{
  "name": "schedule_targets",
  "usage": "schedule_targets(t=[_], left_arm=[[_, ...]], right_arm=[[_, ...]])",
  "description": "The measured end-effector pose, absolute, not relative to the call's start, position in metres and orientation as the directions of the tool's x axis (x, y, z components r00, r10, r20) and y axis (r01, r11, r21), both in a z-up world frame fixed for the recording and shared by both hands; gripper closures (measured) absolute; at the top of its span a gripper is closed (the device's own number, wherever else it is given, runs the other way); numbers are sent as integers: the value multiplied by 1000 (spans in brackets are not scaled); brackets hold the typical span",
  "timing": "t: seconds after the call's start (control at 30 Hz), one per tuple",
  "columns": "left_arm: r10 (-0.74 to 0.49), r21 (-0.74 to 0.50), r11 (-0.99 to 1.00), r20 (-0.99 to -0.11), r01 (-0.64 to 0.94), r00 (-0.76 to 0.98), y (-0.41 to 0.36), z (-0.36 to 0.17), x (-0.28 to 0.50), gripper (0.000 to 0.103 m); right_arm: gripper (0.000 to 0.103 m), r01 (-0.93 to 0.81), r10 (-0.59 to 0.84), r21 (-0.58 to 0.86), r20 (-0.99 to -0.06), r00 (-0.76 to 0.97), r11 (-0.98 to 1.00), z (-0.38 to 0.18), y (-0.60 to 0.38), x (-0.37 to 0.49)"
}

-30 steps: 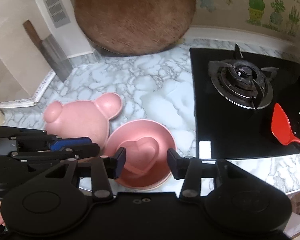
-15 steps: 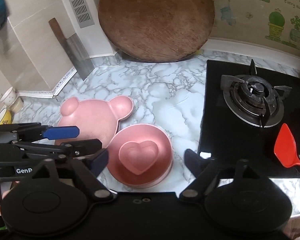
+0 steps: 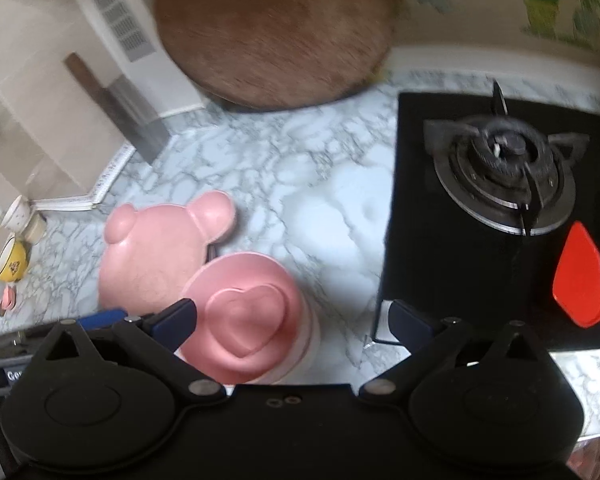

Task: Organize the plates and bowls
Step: 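Move both grippers to the rim of the nested bowls and close on it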

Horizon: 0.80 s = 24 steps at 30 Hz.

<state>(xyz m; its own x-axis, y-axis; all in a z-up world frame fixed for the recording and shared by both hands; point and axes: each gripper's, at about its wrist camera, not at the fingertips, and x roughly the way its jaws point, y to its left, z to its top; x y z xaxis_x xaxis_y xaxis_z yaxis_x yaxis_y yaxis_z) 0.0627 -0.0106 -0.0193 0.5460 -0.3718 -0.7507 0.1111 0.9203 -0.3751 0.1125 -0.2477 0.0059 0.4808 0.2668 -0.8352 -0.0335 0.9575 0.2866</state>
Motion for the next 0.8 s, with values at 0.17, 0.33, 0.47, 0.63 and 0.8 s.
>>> schedule_targets(t=[0.17, 0.33, 0.47, 0.63, 0.8], left_arm=[[-353, -416, 909, -803, -27, 480, -8, -47, 70, 25], [-346, -420, 903, -833, -87, 432, -13, -67, 72, 25], [-349, -427, 898, -839, -108, 417, -16, -75, 75, 25], [-348, -430, 895, -841, -121, 414, -18, -79, 79, 26], [-352, -435, 891, -842, -129, 410, -21, -82, 82, 31]], right_arm=[[4, -22, 269, 286, -868, 418, 958, -16, -249, 123], [14, -14, 272, 286, -895, 353, 958, -36, -248, 132], [24, -15, 283, 294, -902, 326, 956, -46, -245, 134], [34, -12, 305, 317, -902, 306, 948, -54, -243, 138], [44, -29, 315, 320, -905, 284, 947, -58, -239, 140]])
